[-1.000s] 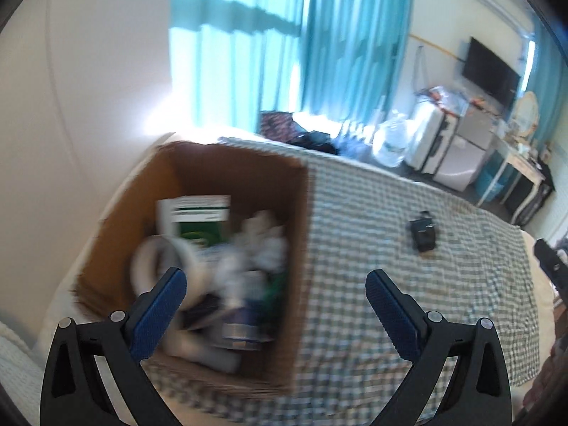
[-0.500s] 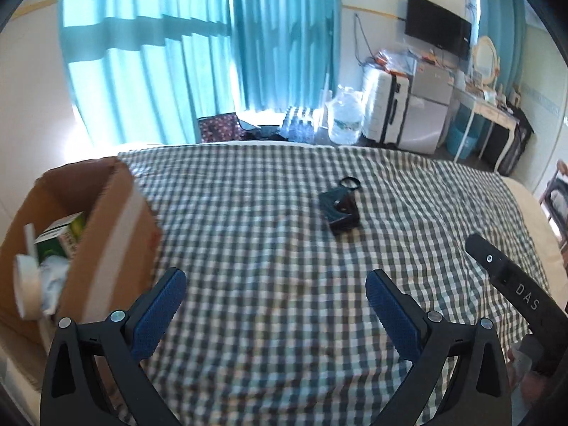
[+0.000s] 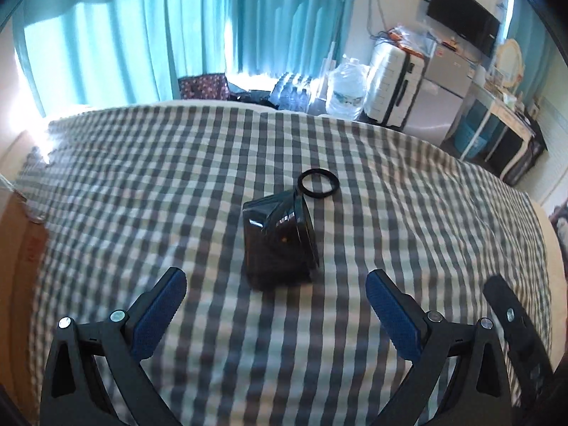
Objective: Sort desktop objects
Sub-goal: 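Grasp the black case with the left tool while the right tool grasps the hair tie, then carry the black case and hair tie with both tools over the cardboard box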
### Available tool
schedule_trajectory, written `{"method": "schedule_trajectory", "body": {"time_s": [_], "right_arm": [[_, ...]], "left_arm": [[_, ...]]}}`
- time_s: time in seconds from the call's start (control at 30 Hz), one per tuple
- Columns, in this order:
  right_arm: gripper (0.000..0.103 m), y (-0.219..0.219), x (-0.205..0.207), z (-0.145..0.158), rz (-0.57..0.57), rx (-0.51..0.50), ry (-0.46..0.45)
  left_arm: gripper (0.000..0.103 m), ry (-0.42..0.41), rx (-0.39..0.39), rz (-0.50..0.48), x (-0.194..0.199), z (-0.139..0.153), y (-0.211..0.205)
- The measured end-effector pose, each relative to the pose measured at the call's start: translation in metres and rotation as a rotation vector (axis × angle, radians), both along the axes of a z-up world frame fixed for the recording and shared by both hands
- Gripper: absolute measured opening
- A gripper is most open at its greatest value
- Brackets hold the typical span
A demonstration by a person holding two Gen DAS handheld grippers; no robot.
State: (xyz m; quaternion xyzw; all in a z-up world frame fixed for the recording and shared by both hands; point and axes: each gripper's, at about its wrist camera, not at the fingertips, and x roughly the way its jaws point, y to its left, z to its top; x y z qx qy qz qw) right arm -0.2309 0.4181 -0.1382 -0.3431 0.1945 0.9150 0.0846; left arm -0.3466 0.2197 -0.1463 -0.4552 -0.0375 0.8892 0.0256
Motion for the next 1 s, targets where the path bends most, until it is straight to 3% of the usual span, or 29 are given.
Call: {"method": "schedule_trajectory", "body": {"time_s": [0.1, 0.13, 0.2, 0.37, 0.47, 0.53, 0.73, 0.8, 0.83, 0.87, 1.0], "right_arm": [[0.074, -0.002, -0.013, -0.004, 0.005, 0.029, -0.009], [0.074, -0.003, -0.017, -0.005, 0.014, 0.027, -0.004], [0.074, -0.010, -0.026, -0.006, 0.045, 0.026, 0.004], [0.074, -0.040, -0.057, -0.007, 0.219, -0.062, 0.065], [0.074, -0.067, -0.075, -0.011, 0.283, -0.024, 0.080], [0.074, -0.087, -0.091, -0.017, 0.339, 0.024, 0.074], [0.074, -0.116, -0.125, -0.043, 0.384, 0.024, 0.035], [0.060, -0.121, -0.136, -0.047, 0.361, 0.056, 0.005], [0.027, -0.119, -0.137, -0.048, 0.352, 0.064, -0.008], [0.003, -0.115, -0.139, -0.050, 0.349, 0.055, -0.025], [0.003, -0.093, -0.124, -0.054, 0.358, -0.026, -0.021]], "left_arm": [[0.099, -0.035, -0.007, 0.032, -0.024, -0.020, -0.006], [0.084, -0.050, -0.004, 0.036, -0.029, -0.026, -0.010], [0.068, -0.067, 0.035, 0.028, -0.033, -0.034, -0.022], [0.043, -0.007, 0.028, -0.069, -0.022, -0.033, -0.037], [0.035, 0.002, 0.040, -0.064, -0.016, -0.029, -0.053], [0.021, 0.009, 0.032, -0.034, -0.014, -0.025, -0.064], [0.018, 0.003, 0.037, 0.024, -0.016, -0.030, -0.088], [0.015, 0.019, 0.008, 0.014, -0.016, -0.030, -0.085], [0.015, 0.022, 0.001, 0.009, -0.016, -0.030, -0.085], [0.015, 0.023, -0.001, 0.007, -0.015, -0.030, -0.085], [0.015, 0.019, 0.011, 0.015, -0.011, -0.026, -0.090]]}}
